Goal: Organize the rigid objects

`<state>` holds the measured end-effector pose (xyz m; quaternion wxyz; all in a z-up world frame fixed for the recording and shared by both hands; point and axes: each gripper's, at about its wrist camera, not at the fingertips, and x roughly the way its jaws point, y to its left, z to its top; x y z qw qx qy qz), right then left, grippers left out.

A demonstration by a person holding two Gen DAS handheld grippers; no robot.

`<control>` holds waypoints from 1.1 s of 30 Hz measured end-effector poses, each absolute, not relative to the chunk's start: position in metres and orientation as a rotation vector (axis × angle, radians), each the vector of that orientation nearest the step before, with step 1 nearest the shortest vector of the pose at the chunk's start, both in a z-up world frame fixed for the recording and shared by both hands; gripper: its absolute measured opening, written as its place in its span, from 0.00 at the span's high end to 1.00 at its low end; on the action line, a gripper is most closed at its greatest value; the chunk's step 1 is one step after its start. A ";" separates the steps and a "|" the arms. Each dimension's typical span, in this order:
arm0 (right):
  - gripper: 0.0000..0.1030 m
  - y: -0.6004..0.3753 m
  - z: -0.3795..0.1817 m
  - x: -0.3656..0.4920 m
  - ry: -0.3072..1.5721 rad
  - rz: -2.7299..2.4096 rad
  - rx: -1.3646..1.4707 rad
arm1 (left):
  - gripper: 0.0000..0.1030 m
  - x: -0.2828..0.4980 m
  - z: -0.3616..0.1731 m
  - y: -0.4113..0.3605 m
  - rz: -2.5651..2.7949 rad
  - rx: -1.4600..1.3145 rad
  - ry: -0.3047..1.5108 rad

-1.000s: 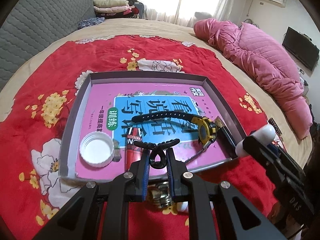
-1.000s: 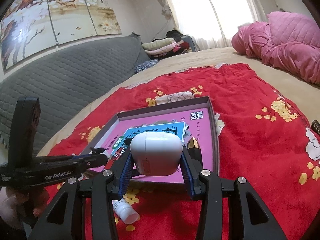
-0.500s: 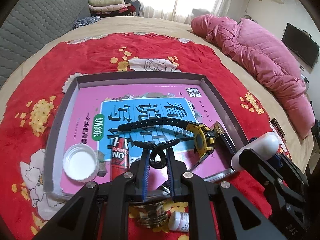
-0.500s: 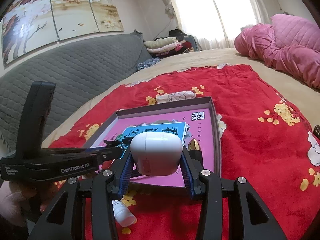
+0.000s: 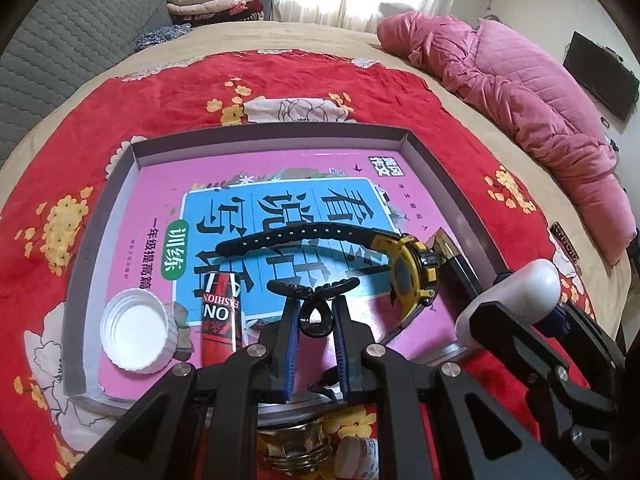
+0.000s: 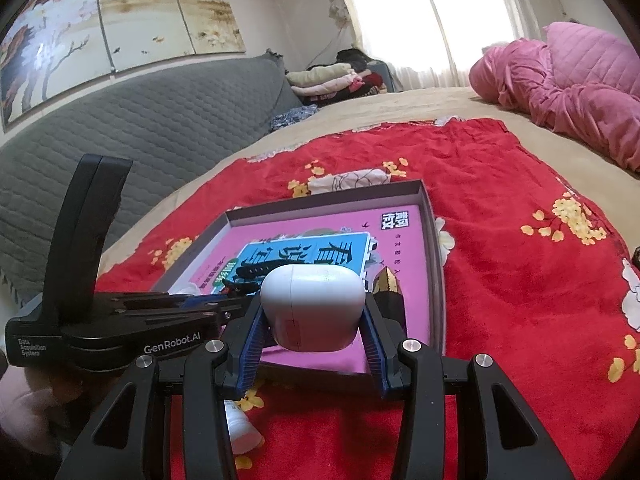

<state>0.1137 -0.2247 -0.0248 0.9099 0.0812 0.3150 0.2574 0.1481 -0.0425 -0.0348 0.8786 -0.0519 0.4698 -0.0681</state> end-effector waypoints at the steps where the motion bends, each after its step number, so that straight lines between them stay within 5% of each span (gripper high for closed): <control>1: 0.55 -0.224 -0.025 0.114 0.652 0.534 0.167 | 0.84 0.148 -0.035 -0.043 -0.143 -0.104 0.981; 33: 0.55 -0.199 -0.044 0.118 0.710 0.567 0.028 | 0.84 0.156 -0.046 -0.040 -0.140 -0.092 1.011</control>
